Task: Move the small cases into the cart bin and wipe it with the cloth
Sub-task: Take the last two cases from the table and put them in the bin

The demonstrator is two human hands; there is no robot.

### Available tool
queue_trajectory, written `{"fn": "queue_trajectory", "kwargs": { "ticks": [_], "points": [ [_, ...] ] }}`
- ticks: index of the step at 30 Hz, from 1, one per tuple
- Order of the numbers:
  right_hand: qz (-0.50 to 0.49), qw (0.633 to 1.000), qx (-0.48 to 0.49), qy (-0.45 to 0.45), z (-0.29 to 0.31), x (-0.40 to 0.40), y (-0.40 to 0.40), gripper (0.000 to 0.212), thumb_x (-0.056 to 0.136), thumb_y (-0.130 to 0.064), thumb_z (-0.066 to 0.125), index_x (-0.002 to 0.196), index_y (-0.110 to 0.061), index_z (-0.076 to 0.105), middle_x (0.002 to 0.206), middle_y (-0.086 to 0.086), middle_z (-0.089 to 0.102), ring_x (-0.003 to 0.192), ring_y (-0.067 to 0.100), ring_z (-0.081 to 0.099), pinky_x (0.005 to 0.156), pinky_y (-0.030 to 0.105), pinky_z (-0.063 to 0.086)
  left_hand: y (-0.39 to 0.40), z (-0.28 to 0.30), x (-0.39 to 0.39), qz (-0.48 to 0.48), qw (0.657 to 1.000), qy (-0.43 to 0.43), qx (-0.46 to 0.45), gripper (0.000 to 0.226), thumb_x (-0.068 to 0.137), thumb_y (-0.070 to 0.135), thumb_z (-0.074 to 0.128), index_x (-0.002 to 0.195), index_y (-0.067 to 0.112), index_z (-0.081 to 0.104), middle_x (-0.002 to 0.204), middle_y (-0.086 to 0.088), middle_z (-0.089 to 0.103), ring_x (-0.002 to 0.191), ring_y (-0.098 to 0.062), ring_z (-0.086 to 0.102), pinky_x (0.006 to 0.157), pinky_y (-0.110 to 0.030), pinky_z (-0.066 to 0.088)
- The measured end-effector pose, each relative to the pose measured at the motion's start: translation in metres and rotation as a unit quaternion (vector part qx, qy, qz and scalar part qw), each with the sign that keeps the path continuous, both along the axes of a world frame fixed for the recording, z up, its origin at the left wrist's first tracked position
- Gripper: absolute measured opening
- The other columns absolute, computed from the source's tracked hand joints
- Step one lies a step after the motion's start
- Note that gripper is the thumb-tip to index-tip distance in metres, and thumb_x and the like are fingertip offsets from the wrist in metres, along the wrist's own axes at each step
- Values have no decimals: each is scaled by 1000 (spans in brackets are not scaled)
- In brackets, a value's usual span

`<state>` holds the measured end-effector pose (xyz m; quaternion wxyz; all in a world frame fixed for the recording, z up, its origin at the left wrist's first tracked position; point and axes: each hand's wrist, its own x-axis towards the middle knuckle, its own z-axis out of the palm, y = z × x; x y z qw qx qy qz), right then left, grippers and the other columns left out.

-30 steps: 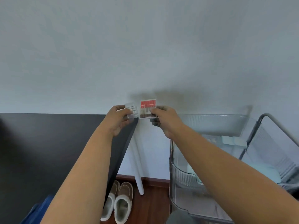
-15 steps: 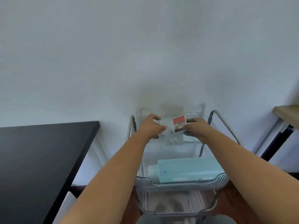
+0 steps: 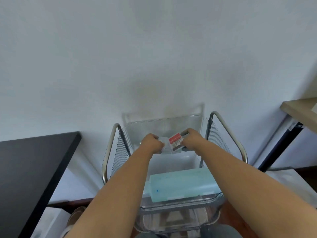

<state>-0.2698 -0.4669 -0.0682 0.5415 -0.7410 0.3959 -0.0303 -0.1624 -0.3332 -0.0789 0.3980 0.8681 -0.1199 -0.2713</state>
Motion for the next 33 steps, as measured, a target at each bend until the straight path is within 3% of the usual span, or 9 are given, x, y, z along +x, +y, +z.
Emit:
{"fn": "queue_trajectory", "kwargs": {
  "ticks": [4, 6, 9, 11, 14, 18, 28, 33],
  "points": [
    [3, 999, -43, 11, -6, 2, 0, 29, 85, 10, 57, 94, -17, 58, 110, 12, 55, 96, 32, 63, 63, 32, 60, -6, -8, 4, -3, 1000, -18, 5, 48, 83, 5, 71, 130, 4, 60, 120, -15, 64, 106, -31, 65, 92, -42, 56],
    [8, 998, -67, 20, -8, 2, -2, 27, 84, 9, 59, 84, -18, 59, 103, 10, 56, 92, 32, 65, 68, 36, 61, -8, -11, 5, 2, 999, -38, 11, 49, 83, 4, 71, 131, 3, 59, 122, -16, 64, 100, -30, 67, 90, -40, 57],
    [48, 993, -103, 42, -11, 0, -2, 22, 78, 3, 70, 91, -13, 62, 102, 9, 59, 91, 29, 66, 76, 38, 60, -7, -15, 6, 8, 998, -61, 24, 52, 81, 2, 71, 131, 6, 59, 124, -14, 64, 76, -22, 69, 75, -31, 59],
    [86, 983, -146, 62, -12, 0, 0, 31, 76, 1, 74, 100, -13, 62, 107, 9, 59, 91, 26, 61, 70, 31, 53, -7, -17, 6, 9, 998, -65, 25, 49, 82, 4, 70, 129, 9, 60, 115, -11, 66, 68, -21, 69, 74, -31, 60],
    [122, 965, -215, 88, -15, 1, 3, 34, 80, 2, 69, 109, -13, 63, 118, 11, 60, 99, 27, 60, 73, 28, 49, -6, -18, 5, 14, 998, -67, 16, 42, 84, 9, 71, 126, 10, 62, 97, -8, 63, 71, -24, 73, 76, -37, 62],
    [130, 955, -251, 89, -21, 4, 4, 32, 83, 4, 65, 109, -14, 64, 118, 12, 60, 92, 26, 58, 80, 32, 52, -7, -21, 6, 17, 995, -94, 6, 39, 86, 13, 72, 124, 9, 64, 110, -13, 69, 74, -25, 73, 80, -39, 60],
    [129, 951, -272, 70, -25, 4, 0, 32, 79, 0, 70, 105, -19, 65, 110, 11, 63, 78, 23, 57, 63, 28, 46, -8, -25, 7, 20, 993, -113, -7, 34, 88, 17, 69, 121, 9, 66, 113, -14, 70, 81, -26, 72, 83, -40, 60],
    [130, 946, -287, 76, -23, 2, 2, 33, 77, -7, 75, 104, -23, 66, 110, 8, 65, 79, 22, 57, 63, 27, 45, -5, -22, 4, 15, 995, -102, -5, 37, 92, 24, 64, 126, 11, 63, 110, -11, 69, 75, -23, 69, 79, -38, 60]
  ]
}}
